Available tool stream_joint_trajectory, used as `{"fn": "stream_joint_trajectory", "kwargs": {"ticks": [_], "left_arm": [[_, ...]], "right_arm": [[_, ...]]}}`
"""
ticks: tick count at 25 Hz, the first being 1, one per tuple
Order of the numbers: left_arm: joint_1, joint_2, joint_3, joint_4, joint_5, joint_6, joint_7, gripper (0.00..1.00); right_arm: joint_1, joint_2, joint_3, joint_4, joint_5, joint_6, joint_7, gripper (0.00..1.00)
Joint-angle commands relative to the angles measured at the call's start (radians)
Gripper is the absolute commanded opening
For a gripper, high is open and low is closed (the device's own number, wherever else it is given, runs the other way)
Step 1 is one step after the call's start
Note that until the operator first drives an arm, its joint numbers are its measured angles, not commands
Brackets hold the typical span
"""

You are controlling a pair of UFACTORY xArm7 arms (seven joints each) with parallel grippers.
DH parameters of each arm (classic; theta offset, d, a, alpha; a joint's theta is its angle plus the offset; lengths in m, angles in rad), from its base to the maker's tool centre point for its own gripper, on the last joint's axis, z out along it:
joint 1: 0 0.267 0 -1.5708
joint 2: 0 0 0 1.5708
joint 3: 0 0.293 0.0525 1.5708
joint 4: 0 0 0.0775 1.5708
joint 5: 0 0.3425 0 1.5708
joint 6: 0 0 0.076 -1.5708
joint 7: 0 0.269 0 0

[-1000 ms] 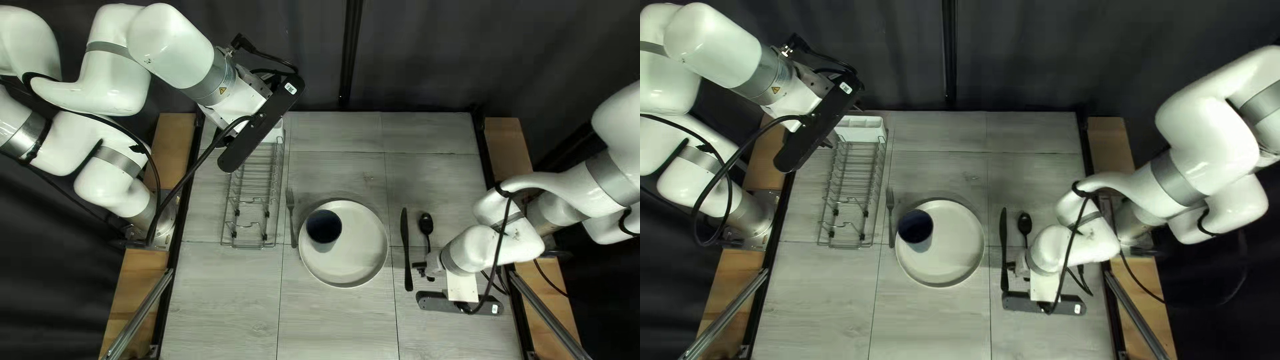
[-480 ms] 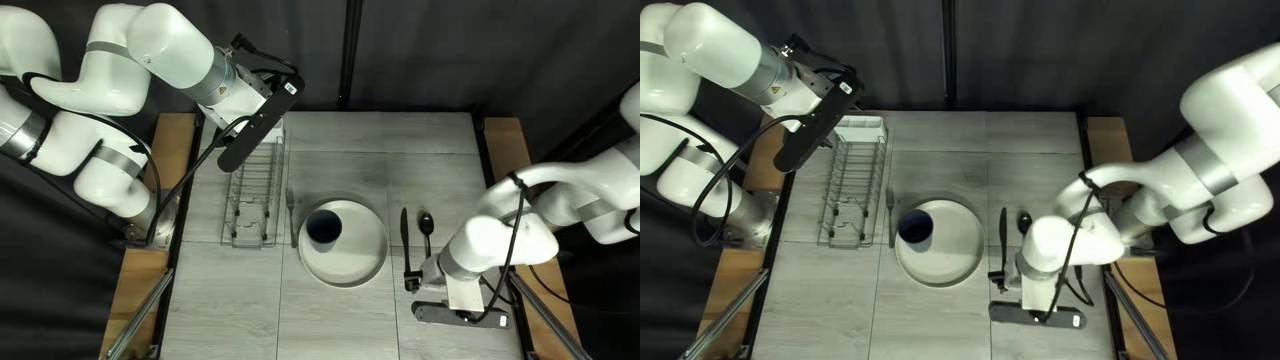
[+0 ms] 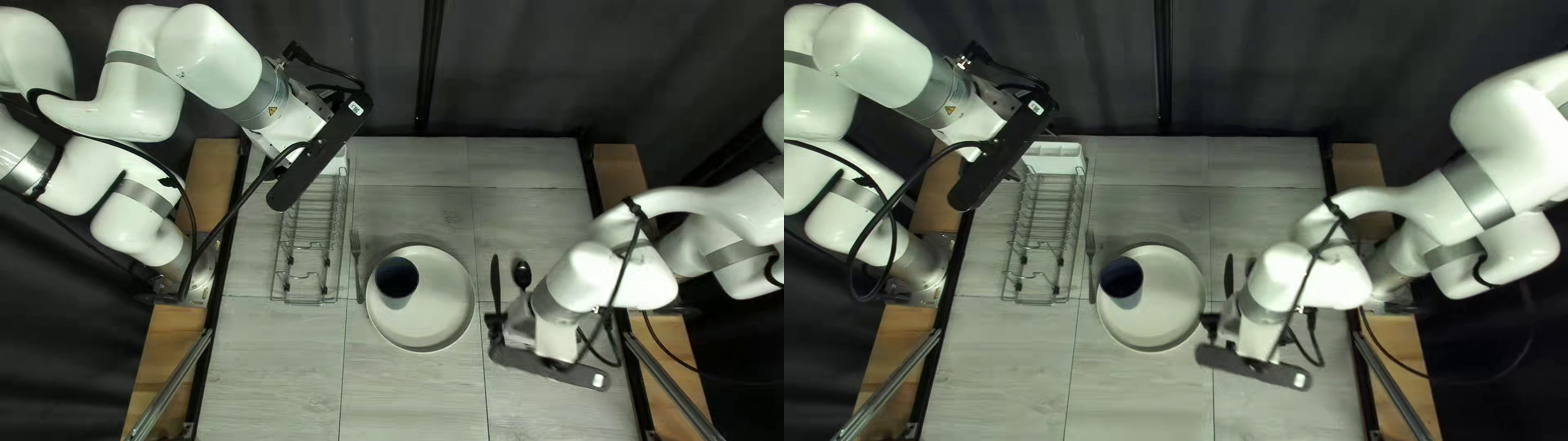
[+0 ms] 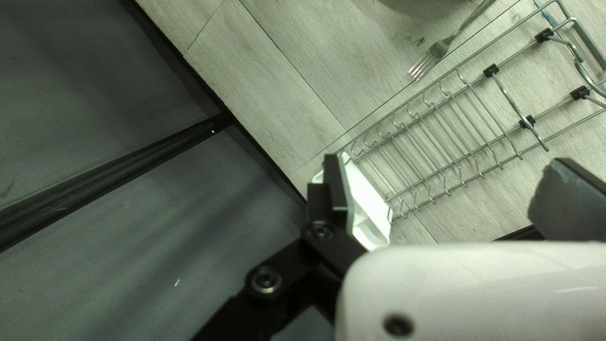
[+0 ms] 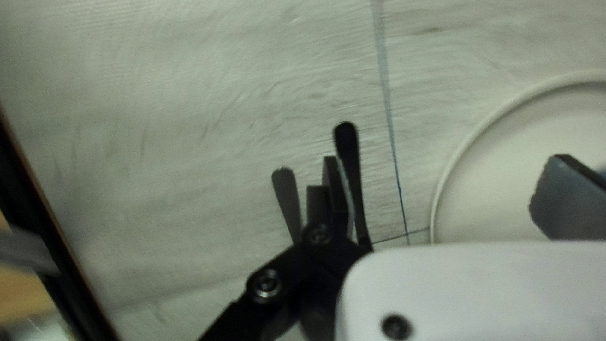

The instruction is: Pick up and place plate onto table. Place down one fork to the left of the plate. Place spoon and knife to the right of the plate. Place cup above the knife and spoon

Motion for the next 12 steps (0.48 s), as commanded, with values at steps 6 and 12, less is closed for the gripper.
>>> {"fn": "stream_joint_trajectory", "kwargs": {"ticks": [6,12], "left_arm": [[0.000,0.000,0.000,0.000,0.000,0.000,0.000,1.00],[0.000,0.000,0.000,0.000,0.000,0.000,0.000,1.00]], "right_arm": [[-0.165,-0.051,0.183,0.137,-0.203,0.192,0.467,1.00],[-0.247,-0.186,0.153,0.162,-0.206,0.362,0.670,1.00]]}}
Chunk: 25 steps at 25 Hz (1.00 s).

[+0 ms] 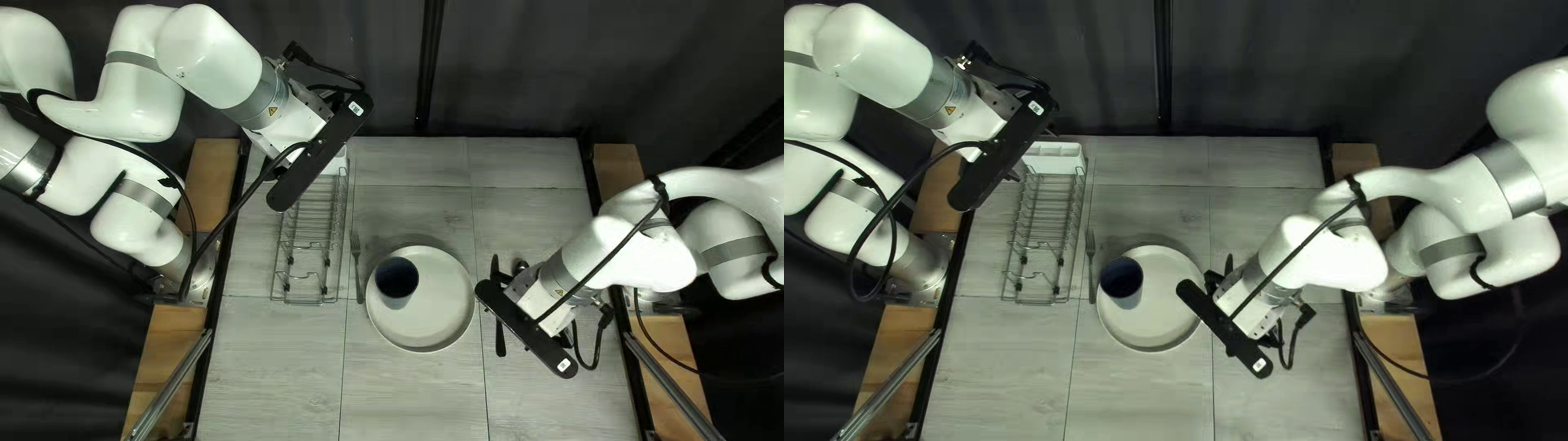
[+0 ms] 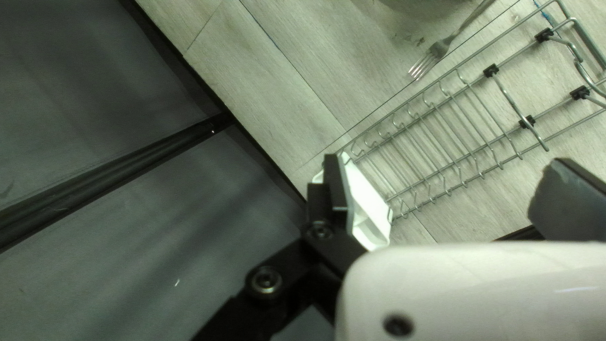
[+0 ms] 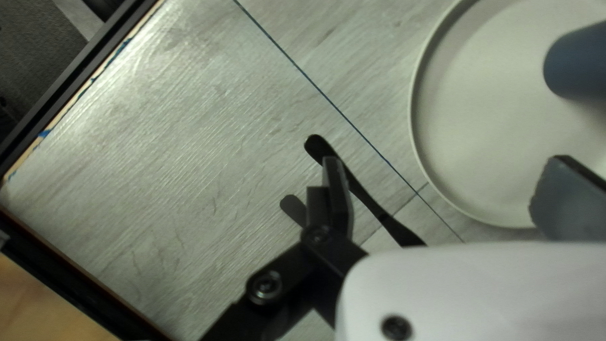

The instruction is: Pick up and place plate onto table. Place down one fork to the left of the plate. Place spoon and knife to the right of the plate. Place cup above the knife and spoon

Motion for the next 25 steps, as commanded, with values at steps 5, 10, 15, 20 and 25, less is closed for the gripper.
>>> {"fn": "stream_joint_trajectory", "kwargs": {"ticks": [5,10,15,20,25], "left_arm": [[0.000,0.000,0.000,0.000,0.000,0.000,0.000,1.00],[0.000,0.000,0.000,0.000,0.000,0.000,0.000,1.00],[-0.003,0.024,0.001,0.003,-0.014,-0.011,-0.020,1.00],[-0.006,0.061,-0.012,-0.061,-0.013,-0.066,-0.081,1.00],[-0.003,0.060,-0.013,-0.063,-0.014,-0.061,-0.086,1.00]], "right_arm": [[-0.092,-0.105,-0.010,0.048,-0.041,0.135,0.155,1.00],[-0.092,-0.105,-0.010,0.048,-0.041,0.135,0.155,1.00],[-0.092,-0.105,-0.010,0.048,-0.041,0.135,0.155,1.00],[-0.092,-0.105,-0.010,0.048,-0.041,0.135,0.155,1.00],[-0.092,-0.105,-0.010,0.048,-0.041,0.135,0.155,1.00]]}}
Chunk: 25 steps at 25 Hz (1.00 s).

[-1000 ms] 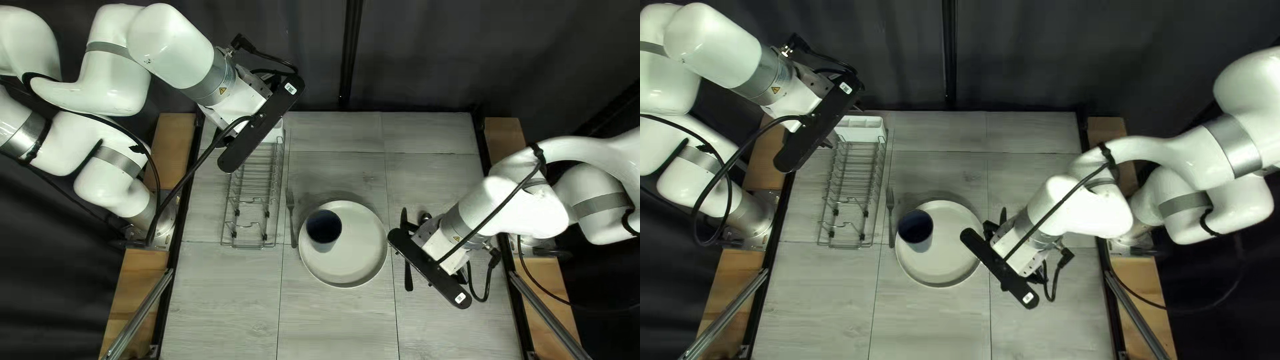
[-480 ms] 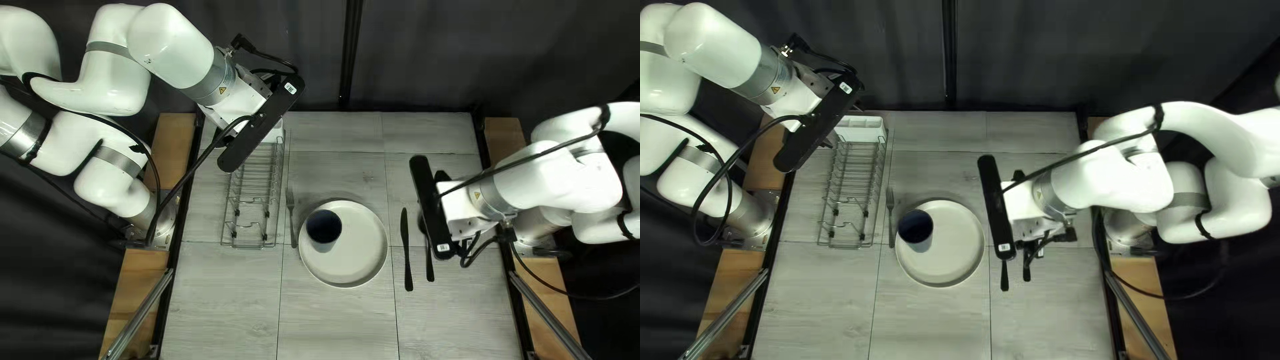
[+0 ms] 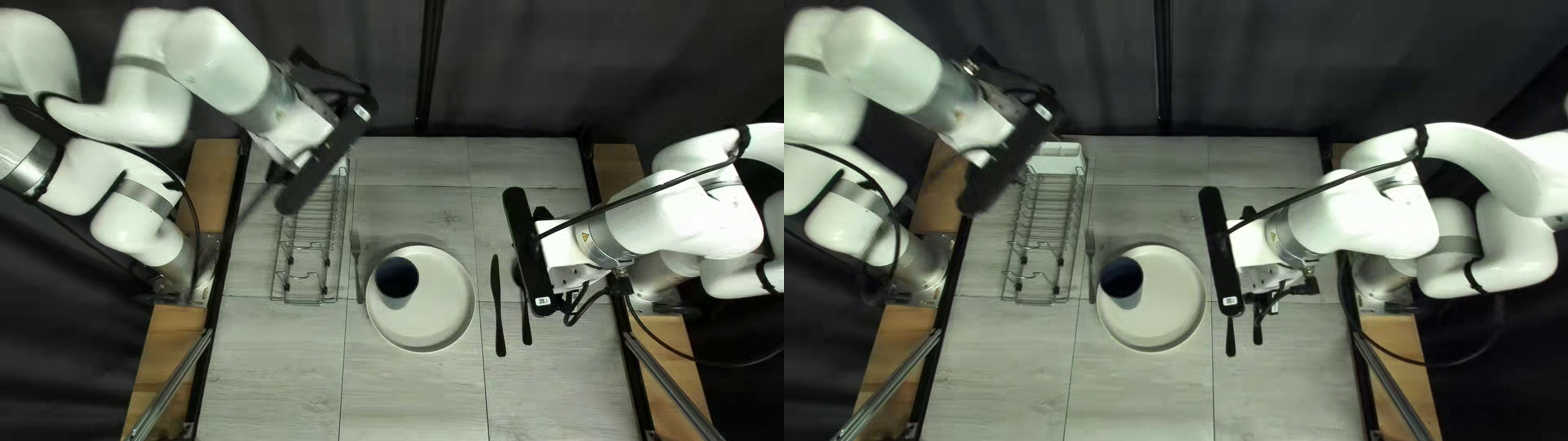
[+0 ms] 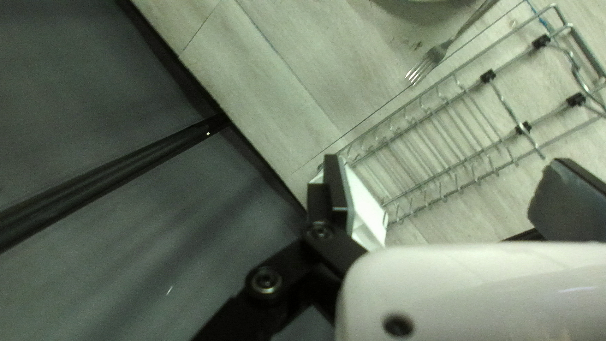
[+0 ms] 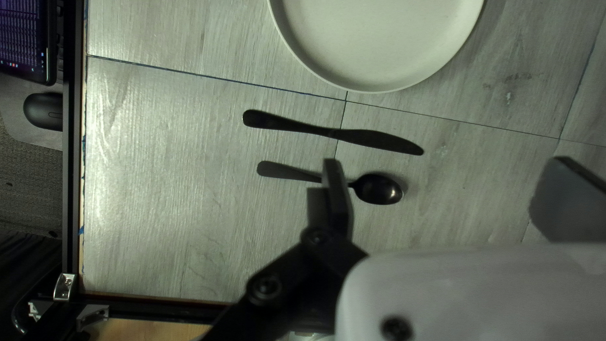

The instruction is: Pick up and place plate onto table. Place down one fork to the left of the plate. Place spoon and knife to the right of the plate. Place cup above the knife and spoon

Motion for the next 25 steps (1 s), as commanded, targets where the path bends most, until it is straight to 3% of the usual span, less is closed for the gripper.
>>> {"fn": "stream_joint_trajectory", "kwargs": {"ticks": [1,5,9,16,22,25], "left_arm": [[0.000,0.000,0.000,-0.002,0.000,-0.001,-0.002,1.00],[-0.017,0.058,0.031,-0.028,-0.003,-0.065,0.051,1.00],[-0.036,0.070,-0.003,-0.101,-0.022,-0.105,0.002,1.00],[-0.098,0.190,-0.017,-0.015,-0.094,-0.157,0.023,1.00],[-0.098,0.190,-0.017,-0.015,-0.094,-0.157,0.023,1.00],[-0.109,0.260,0.008,-0.041,-0.134,-0.243,0.055,1.00]], "right_arm": [[0.000,0.000,0.000,0.000,0.000,0.000,0.000,1.00],[0.000,0.000,0.000,0.000,0.000,0.000,0.000,1.00],[0.000,0.000,0.000,0.000,0.000,0.000,0.000,1.00],[0.000,0.000,0.000,0.000,0.000,0.000,0.000,1.00],[0.000,0.000,0.000,0.000,0.000,0.000,0.000,1.00],[0.000,0.000,0.000,0.000,0.000,0.000,0.000,1.00]]}}
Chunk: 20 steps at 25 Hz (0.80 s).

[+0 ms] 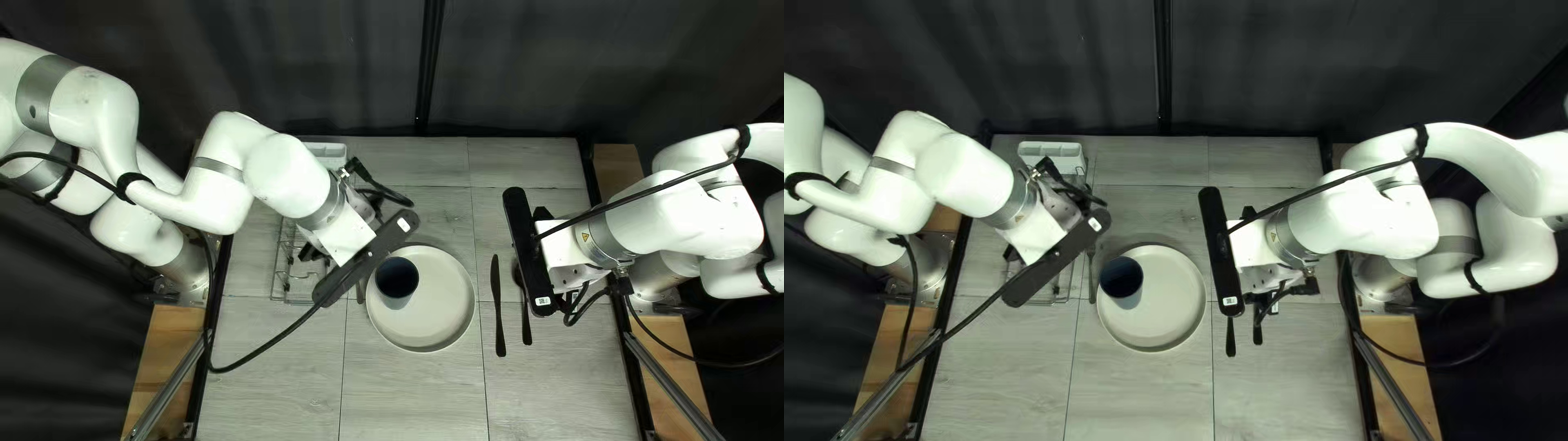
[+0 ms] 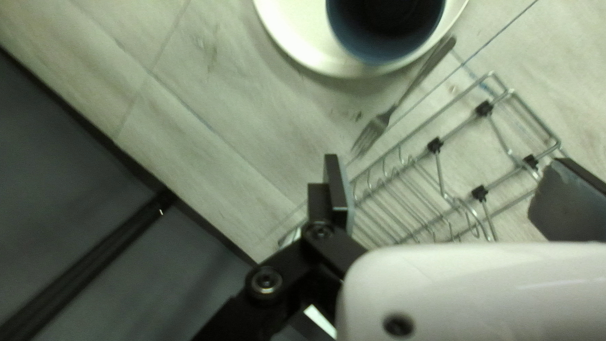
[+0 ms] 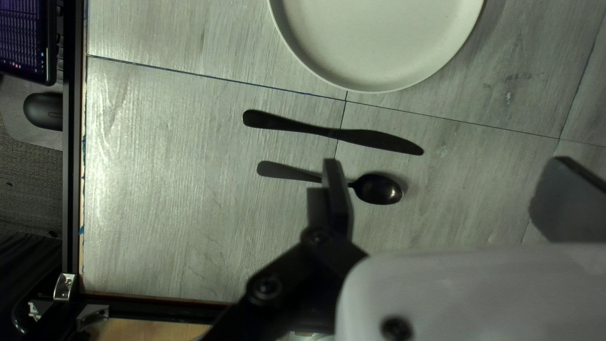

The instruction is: Pick up and place plate onto table. Place down one fork to the left of the plate. Place spoon and knife to the right of the plate. Place cup above the knife and spoon

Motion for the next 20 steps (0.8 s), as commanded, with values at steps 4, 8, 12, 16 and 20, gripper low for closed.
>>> {"fn": "stream_joint_trajectory", "kwargs": {"ticks": [4,8,12,16,20], "left_arm": [[-0.029,0.128,0.008,-0.031,-0.063,-0.135,0.016,1.00],[-0.036,0.182,0.012,-0.074,-0.086,-0.224,0.025,1.00],[-0.023,0.221,0.048,-0.096,-0.136,-0.280,0.105,1.00],[-0.012,0.268,0.077,-0.117,-0.193,-0.349,0.178,1.00],[-0.009,0.315,0.086,-0.125,-0.244,-0.403,0.226,1.00]], "right_arm": [[0.000,0.000,0.000,0.000,0.000,0.000,0.000,1.00],[0.000,0.000,0.000,0.000,0.000,0.000,0.000,1.00],[0.000,0.000,0.000,0.000,0.000,0.000,0.000,1.00],[0.000,0.000,0.000,0.000,0.000,0.000,0.000,1.00],[0.000,0.000,0.000,0.000,0.000,0.000,0.000,1.00]]}}
